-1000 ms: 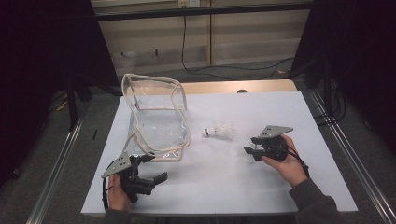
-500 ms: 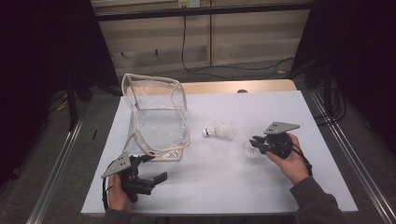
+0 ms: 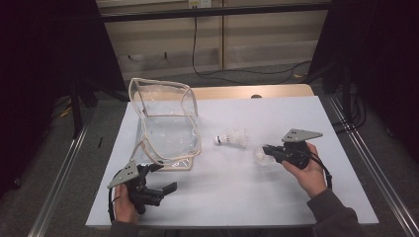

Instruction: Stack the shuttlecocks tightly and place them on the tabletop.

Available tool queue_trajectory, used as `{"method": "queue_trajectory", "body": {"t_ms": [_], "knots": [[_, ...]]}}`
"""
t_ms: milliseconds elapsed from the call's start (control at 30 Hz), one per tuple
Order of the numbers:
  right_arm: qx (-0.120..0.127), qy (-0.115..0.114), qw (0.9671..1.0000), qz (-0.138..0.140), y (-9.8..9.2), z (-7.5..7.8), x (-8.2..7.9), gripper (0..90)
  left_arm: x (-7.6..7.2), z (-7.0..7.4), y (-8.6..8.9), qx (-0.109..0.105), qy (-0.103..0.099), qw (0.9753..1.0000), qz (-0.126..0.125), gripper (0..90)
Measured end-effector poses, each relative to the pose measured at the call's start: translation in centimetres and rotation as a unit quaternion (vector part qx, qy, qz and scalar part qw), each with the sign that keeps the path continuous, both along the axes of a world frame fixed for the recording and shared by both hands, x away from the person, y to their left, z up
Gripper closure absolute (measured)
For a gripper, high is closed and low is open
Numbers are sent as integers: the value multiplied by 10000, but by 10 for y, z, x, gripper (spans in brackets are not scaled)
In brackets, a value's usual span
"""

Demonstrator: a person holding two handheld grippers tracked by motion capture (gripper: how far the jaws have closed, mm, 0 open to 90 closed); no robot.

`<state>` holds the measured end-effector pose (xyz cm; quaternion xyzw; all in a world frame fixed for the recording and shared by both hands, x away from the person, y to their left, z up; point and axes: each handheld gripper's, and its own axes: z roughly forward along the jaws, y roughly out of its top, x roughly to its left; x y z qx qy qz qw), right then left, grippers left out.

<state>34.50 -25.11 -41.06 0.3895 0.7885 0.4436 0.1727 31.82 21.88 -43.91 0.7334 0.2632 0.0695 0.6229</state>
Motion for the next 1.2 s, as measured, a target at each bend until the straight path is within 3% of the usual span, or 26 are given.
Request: {"method": "queue_trajectory", "body": {"t_ms": [233, 767, 1200], "knots": [[32, 83, 9999, 84, 6, -5, -1, 869, 0, 0, 0, -18, 6, 10000, -1, 30], [40, 197, 9995, -242, -8, -15, 5, 851, 0, 0, 0, -29, 1, 10000, 3, 30], [-128, 51, 9981, -604, -23, -14, 5, 715, 0, 0, 0, -28, 8, 10000, -3, 30]]}}
